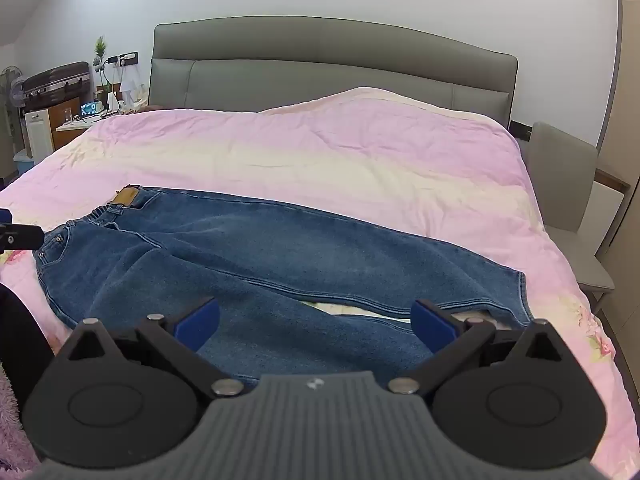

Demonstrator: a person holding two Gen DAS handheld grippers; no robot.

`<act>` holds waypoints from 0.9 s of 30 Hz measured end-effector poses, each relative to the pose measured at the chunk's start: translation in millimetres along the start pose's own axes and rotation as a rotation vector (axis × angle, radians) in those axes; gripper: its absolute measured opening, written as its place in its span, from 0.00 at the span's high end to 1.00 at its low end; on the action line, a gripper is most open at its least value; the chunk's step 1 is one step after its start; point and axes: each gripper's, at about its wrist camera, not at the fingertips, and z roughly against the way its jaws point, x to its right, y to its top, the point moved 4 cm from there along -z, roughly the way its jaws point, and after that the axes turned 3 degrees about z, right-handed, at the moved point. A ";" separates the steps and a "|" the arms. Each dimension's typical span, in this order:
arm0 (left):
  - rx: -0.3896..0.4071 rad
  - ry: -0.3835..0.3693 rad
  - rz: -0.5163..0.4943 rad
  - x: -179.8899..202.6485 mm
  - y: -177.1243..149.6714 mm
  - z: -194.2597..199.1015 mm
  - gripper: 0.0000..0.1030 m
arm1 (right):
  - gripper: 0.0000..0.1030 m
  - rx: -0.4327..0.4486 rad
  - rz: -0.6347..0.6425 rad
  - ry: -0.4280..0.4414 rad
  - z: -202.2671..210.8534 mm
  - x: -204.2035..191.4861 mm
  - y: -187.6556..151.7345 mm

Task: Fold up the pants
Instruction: 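Move both tools over the blue jeans toward the leg hems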

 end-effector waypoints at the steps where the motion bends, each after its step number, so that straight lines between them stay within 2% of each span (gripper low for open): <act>1: 0.000 0.002 0.000 -0.2 0.0 0.1 0.15 | 0.05 -0.001 -0.001 -0.001 0.0 0.1 0.0; 27: -0.044 -0.009 -0.025 0.2 -2.5 -3.3 0.15 | 0.05 -0.031 -0.044 -0.037 0.9 2.5 -4.5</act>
